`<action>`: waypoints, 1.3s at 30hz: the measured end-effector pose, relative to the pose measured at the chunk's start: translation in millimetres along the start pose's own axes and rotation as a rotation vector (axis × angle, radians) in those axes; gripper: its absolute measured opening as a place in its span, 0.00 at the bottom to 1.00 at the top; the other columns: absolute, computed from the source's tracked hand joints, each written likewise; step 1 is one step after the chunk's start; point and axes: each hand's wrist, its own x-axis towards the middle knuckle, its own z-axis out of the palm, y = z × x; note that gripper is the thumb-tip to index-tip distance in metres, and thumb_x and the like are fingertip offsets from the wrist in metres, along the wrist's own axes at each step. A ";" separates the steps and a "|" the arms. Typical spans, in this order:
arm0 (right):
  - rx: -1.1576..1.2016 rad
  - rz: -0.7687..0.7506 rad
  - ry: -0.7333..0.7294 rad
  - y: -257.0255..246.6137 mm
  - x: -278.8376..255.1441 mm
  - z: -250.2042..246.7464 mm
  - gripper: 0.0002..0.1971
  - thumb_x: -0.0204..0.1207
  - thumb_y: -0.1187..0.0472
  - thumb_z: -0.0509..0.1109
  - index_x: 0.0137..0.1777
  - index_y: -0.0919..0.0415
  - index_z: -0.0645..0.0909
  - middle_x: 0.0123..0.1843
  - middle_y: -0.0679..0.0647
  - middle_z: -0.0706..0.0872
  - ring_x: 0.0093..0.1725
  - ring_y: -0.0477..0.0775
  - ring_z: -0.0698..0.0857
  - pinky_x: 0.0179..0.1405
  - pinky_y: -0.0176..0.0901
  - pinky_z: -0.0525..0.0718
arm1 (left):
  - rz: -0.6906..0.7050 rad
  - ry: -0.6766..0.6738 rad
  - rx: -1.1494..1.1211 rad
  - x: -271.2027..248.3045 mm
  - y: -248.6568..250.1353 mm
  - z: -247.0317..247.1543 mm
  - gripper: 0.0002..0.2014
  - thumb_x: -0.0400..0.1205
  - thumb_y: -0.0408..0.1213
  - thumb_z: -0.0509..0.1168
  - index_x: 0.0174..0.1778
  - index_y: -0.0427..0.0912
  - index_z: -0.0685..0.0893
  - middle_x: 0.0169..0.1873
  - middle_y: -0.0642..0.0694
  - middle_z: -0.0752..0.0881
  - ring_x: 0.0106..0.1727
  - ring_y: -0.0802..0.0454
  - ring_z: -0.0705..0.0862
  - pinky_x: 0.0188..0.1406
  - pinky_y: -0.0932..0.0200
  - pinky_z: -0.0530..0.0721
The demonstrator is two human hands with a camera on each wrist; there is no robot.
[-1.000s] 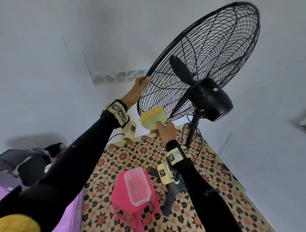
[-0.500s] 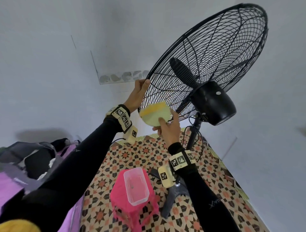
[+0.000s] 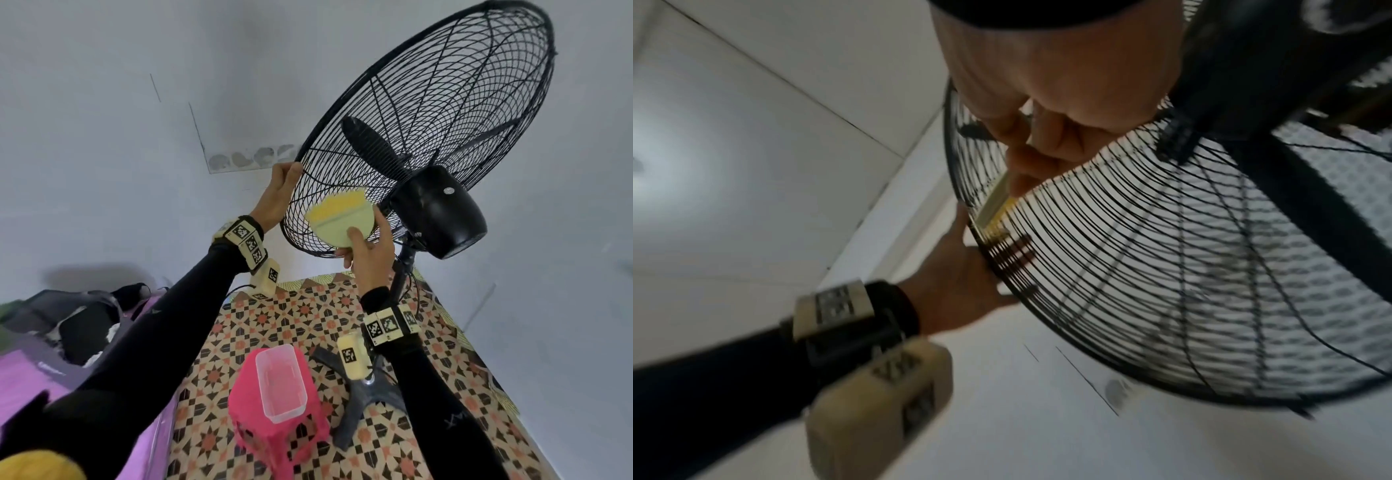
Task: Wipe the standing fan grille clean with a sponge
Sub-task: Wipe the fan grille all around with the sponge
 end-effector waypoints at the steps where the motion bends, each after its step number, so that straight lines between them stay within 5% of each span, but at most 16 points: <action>1: 0.011 -0.041 0.010 -5.0 6.6 -0.2 0.30 0.83 0.66 0.70 0.83 0.48 0.69 0.46 0.47 0.91 0.33 0.65 0.89 0.23 0.48 0.84 | -0.003 0.003 -0.019 0.8 -1.1 1.4 0.20 0.94 0.57 0.48 0.68 0.44 0.68 0.61 0.56 0.77 0.65 0.58 0.78 0.76 0.52 0.71; 5: -0.148 -0.004 -0.048 16.5 16.5 0.1 0.32 0.85 0.63 0.70 0.86 0.47 0.65 0.51 0.53 0.90 0.34 0.58 0.91 0.24 0.44 0.84 | -0.005 0.030 -0.081 0.6 0.1 7.4 0.30 0.87 0.67 0.51 0.70 0.43 0.69 0.62 0.55 0.78 0.66 0.59 0.78 0.79 0.50 0.70; 9: -0.206 0.108 -0.143 40.4 6.7 -4.1 0.32 0.84 0.62 0.69 0.86 0.47 0.64 0.49 0.62 0.90 0.35 0.57 0.92 0.28 0.45 0.84 | 0.020 0.032 -0.017 -1.0 -5.1 7.1 0.43 0.75 0.72 0.71 0.76 0.47 0.68 0.66 0.53 0.81 0.70 0.54 0.81 0.80 0.43 0.76; 12: -0.098 0.022 -0.076 12.6 7.0 -6.8 0.30 0.85 0.63 0.68 0.84 0.48 0.66 0.41 0.53 0.92 0.31 0.54 0.88 0.26 0.42 0.82 | 0.061 0.033 0.083 -5.2 -4.4 4.5 0.50 0.72 0.73 0.74 0.86 0.54 0.66 0.78 0.47 0.79 0.77 0.49 0.79 0.79 0.48 0.75; 16: -0.019 -0.052 0.014 -7.5 18.1 -9.3 0.30 0.85 0.64 0.68 0.85 0.49 0.67 0.44 0.29 0.90 0.34 0.54 0.90 0.25 0.41 0.83 | 0.053 0.095 0.050 -5.7 2.7 9.6 0.53 0.67 0.81 0.70 0.83 0.52 0.74 0.72 0.49 0.85 0.72 0.51 0.82 0.73 0.50 0.77; 21: -0.225 0.129 -0.084 38.9 16.7 -11.4 0.29 0.84 0.60 0.68 0.84 0.48 0.69 0.62 0.61 0.88 0.34 0.56 0.92 0.25 0.40 0.82 | 0.000 0.162 0.014 -7.6 7.5 20.0 0.40 0.77 0.66 0.75 0.82 0.53 0.73 0.70 0.57 0.82 0.71 0.56 0.79 0.68 0.58 0.72; 27: 0.116 0.128 -0.112 -5.0 15.9 -26.7 0.23 0.83 0.70 0.63 0.73 0.50 0.65 0.43 0.68 0.91 0.31 0.54 0.84 0.25 0.40 0.77 | 0.009 0.174 0.051 -6.8 3.0 20.0 0.45 0.73 0.66 0.79 0.83 0.51 0.72 0.73 0.54 0.82 0.72 0.54 0.80 0.70 0.54 0.76; 31: 0.200 0.008 -0.246 -21.4 17.9 -32.6 0.11 0.86 0.67 0.66 0.67 0.65 0.74 0.56 0.64 0.89 0.43 0.59 0.90 0.36 0.42 0.86 | 0.018 0.186 0.080 -5.5 1.4 20.9 0.49 0.69 0.73 0.76 0.83 0.51 0.72 0.74 0.52 0.82 0.73 0.52 0.80 0.71 0.52 0.76; 35: 0.379 -0.032 -0.436 -24.8 12.8 -30.2 0.13 0.84 0.65 0.65 0.67 0.64 0.71 0.69 0.73 0.80 0.59 0.67 0.85 0.47 0.51 0.90 | 0.018 0.186 0.077 -6.5 2.1 22.0 0.49 0.69 0.74 0.76 0.81 0.52 0.73 0.72 0.53 0.83 0.73 0.52 0.81 0.73 0.50 0.77; 39: 0.011 -0.138 -0.170 -24.7 10.5 -12.1 0.12 0.84 0.57 0.73 0.51 0.65 0.76 0.47 0.47 0.90 0.44 0.56 0.92 0.38 0.55 0.91 | 0.003 0.191 0.069 -8.3 1.8 22.8 0.50 0.69 0.74 0.76 0.83 0.53 0.72 0.73 0.55 0.82 0.74 0.53 0.80 0.73 0.51 0.76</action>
